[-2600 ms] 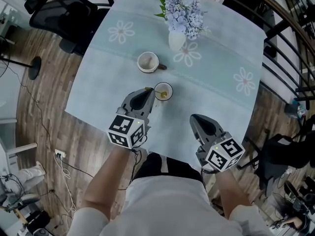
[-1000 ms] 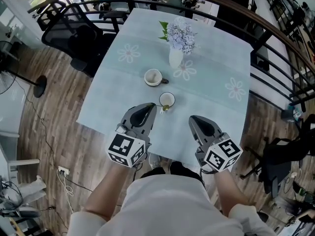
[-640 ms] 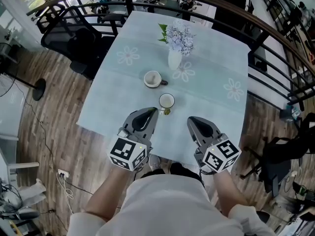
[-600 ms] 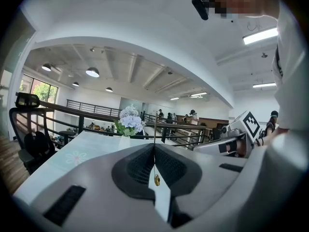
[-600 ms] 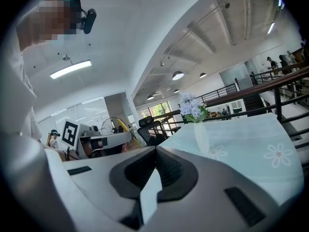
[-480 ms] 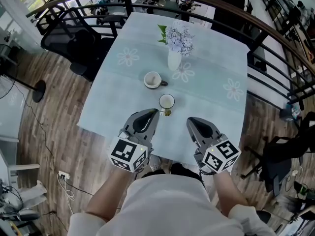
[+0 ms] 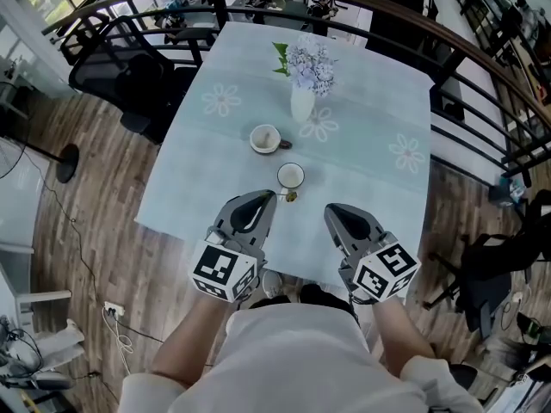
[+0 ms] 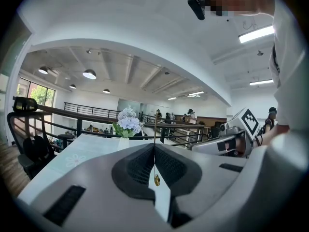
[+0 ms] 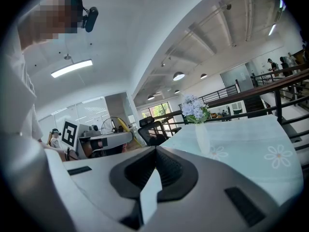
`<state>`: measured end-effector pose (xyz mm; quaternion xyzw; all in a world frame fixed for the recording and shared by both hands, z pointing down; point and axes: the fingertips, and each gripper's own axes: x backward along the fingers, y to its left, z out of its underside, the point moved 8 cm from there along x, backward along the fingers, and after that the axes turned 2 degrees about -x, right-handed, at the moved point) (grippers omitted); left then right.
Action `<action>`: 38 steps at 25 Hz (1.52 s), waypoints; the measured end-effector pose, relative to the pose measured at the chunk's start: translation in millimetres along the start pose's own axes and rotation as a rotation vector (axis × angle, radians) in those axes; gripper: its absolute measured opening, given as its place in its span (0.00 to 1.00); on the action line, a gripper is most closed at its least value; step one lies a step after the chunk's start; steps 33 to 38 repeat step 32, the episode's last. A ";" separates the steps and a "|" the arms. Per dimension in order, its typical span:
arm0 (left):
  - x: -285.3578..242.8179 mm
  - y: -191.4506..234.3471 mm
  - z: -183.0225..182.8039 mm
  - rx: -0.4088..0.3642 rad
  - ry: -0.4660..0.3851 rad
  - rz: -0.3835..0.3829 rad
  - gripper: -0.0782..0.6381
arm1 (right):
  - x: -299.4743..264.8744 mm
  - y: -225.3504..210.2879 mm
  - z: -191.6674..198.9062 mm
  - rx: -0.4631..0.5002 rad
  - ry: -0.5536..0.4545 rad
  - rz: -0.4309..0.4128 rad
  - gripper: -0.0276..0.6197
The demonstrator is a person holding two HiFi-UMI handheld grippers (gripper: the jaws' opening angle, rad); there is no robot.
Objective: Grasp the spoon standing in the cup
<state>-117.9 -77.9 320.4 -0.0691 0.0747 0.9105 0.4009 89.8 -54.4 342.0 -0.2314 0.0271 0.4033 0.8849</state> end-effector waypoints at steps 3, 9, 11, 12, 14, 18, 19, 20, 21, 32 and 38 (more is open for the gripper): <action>-0.1 -0.6 1.7 -0.004 0.004 -0.001 0.14 | -1.1 0.3 0.0 0.007 0.005 -0.009 0.08; -0.7 0.2 3.0 -0.003 0.006 -0.006 0.14 | -2.6 -1.2 1.3 0.005 0.017 -0.018 0.08; -0.4 0.8 2.9 -0.002 0.007 -0.009 0.14 | -2.6 -1.4 1.4 0.004 0.019 -0.019 0.08; -0.5 1.1 2.6 -0.002 0.008 -0.011 0.14 | -2.5 -1.6 1.0 0.004 0.021 -0.020 0.08; -1.1 1.3 2.1 -0.001 0.008 -0.013 0.14 | -2.3 -2.3 0.2 0.005 0.023 -0.023 0.08; -1.0 1.2 3.2 0.000 0.009 -0.016 0.14 | -2.4 -2.7 0.9 0.008 0.026 -0.027 0.08; -1.1 1.3 3.7 0.001 0.009 -0.016 0.14 | -2.7 -2.6 1.4 0.007 0.026 -0.028 0.08; -1.2 1.4 4.2 0.002 0.009 -0.017 0.14 | -3.0 -2.6 1.9 0.007 0.026 -0.028 0.08; -1.3 1.5 4.6 0.003 0.009 -0.017 0.14 | -3.3 -2.6 2.2 0.006 0.027 -0.029 0.08; -4.8 1.8 8.6 0.013 0.014 -0.026 0.14 | -3.8 -6.0 3.0 0.003 0.035 -0.035 0.08; -4.8 1.8 8.6 0.013 0.014 -0.026 0.14 | -3.8 -6.0 3.0 0.003 0.035 -0.035 0.08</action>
